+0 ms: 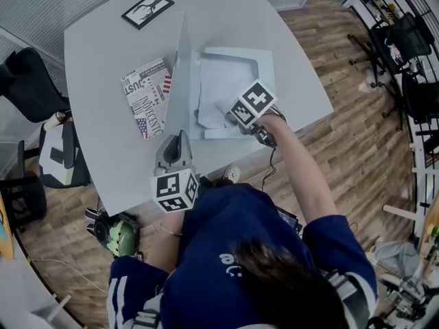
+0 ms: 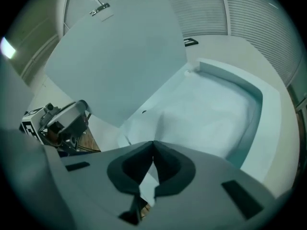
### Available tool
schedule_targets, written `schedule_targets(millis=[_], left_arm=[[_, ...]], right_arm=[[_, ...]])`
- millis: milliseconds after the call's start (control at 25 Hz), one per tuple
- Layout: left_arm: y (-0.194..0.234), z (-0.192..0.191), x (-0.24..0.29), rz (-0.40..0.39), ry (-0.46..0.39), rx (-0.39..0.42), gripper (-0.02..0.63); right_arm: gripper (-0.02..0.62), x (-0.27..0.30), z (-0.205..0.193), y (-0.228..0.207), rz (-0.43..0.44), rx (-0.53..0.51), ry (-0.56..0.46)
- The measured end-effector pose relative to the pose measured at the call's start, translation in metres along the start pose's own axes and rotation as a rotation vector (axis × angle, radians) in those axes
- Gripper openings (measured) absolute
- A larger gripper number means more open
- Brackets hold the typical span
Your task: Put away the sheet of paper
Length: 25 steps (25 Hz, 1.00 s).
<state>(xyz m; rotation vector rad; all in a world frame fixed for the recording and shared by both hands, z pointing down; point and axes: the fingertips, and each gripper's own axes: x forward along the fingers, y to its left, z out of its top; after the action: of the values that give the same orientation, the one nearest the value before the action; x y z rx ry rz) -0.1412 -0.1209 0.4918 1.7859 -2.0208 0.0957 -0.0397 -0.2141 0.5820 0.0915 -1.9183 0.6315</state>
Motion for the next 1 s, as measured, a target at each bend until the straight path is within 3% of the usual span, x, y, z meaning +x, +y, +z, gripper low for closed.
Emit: schedule_targets(millis=[280,680,880,1000], left_arm=[[0.002,-0.002,-0.001,0.003,0.004,-0.014,0.008],[-0.007,-0.003,0.001,-0.015,0.007,0.038,0.008],[-0.008,-0.001,0.001,-0.009,0.008,0.065,0.008],[-0.021,0.0,0.003,-0.058,0.005,0.126,0.009]], right_arm=[[0.009,0.019,-0.015,-0.005,0.008,0.053,0.061],[0.009,0.026,-0.021,-0.014,-0.037,0.059,0.1],[0.009,0.007,-0.007,-0.014,0.022,0.14,-0.062],[0.01,-0.015,-0.001,-0.016,0.051,0.213,-0.211]])
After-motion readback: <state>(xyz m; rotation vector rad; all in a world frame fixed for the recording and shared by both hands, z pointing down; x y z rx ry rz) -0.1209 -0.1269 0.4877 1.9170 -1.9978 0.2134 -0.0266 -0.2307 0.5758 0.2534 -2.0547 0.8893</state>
